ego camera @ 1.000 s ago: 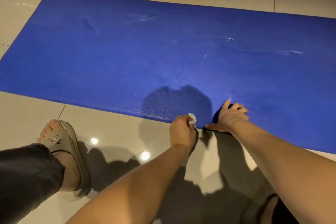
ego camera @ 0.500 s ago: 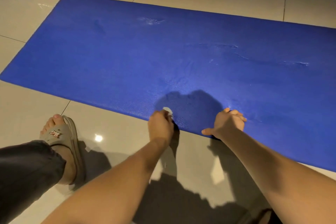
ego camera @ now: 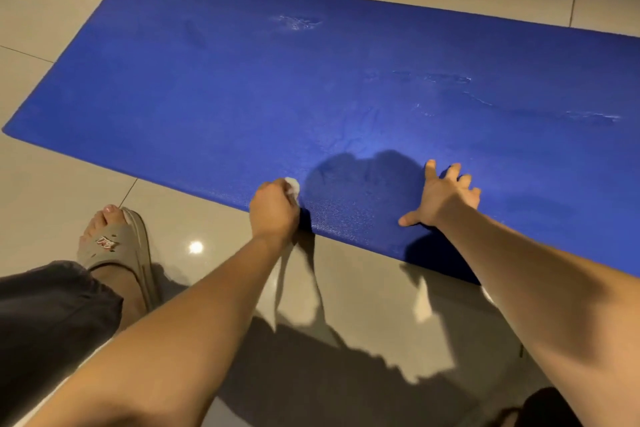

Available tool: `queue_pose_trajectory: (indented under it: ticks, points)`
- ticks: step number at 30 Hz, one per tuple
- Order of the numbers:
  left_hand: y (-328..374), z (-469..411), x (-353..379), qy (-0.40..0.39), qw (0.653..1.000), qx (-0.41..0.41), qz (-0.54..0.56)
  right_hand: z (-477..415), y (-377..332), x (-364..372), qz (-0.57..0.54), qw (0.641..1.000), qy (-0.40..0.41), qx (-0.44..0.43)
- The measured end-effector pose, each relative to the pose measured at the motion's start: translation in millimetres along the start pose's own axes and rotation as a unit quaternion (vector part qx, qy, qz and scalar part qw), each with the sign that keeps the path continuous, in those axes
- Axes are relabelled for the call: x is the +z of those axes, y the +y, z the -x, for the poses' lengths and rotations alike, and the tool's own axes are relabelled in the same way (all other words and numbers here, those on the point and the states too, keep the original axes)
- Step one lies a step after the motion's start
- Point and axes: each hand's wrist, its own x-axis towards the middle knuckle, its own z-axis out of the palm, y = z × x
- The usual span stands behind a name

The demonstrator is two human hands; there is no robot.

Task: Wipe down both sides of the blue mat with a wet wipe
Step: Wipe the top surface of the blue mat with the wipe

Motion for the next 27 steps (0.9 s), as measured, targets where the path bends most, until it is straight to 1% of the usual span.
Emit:
queue_pose_trajectory:
  ticks: [2,4,7,10,13,15,17,20,23,25,27]
  points:
    - [0.1,-0.1,3.4,0.017,1.000,-0.022,0.012,-1.8,-2.0,-1.4,0.004,1.000,-0.018,0.000]
    - [16.3,10.7,11.7,0.012,1.000,-0.001,0.007,-2.7,-4.7,-3.9,0.013,1.000,-0.028,0.003]
    - [52.8,34.8,32.0,-0.031,0.997,0.072,-0.001,-5.8,-7.7,-6.9,0.021,0.999,-0.033,0.005]
    - [83.0,55.7,55.5,-0.092,0.982,0.162,-0.017,-7.0,-10.4,-9.3,0.021,0.999,-0.046,0.010]
    - [87.3,54.0,54.8,-0.123,0.961,0.242,-0.057,-7.5,-11.9,-12.1,0.020,0.999,-0.049,0.007]
    - [78.7,39.5,42.5,-0.126,0.952,0.268,-0.083,-7.2,-11.5,-12.4,0.023,0.999,-0.047,0.002]
    - [62.7,15.7,26.9,-0.105,0.960,0.240,-0.104,-7.6,-10.7,-11.0,0.022,0.999,-0.040,-0.004]
    - [28.1,-23.0,4.3,-0.037,0.986,0.130,-0.095,-7.0,-9.4,-9.2,0.017,0.999,-0.030,-0.009]
    - [6.3,-39.6,-6.3,0.033,0.998,0.024,-0.039,-7.2,-8.7,-7.3,0.013,1.000,-0.020,-0.016]
    - [9.8,-38.1,-2.1,0.045,0.999,-0.012,0.003,-7.8,-8.0,-5.7,0.011,1.000,-0.013,-0.019]
    - [22.2,-29.1,9.2,0.028,0.999,-0.001,0.021,-8.5,-8.0,-4.2,0.009,1.000,-0.004,-0.021]
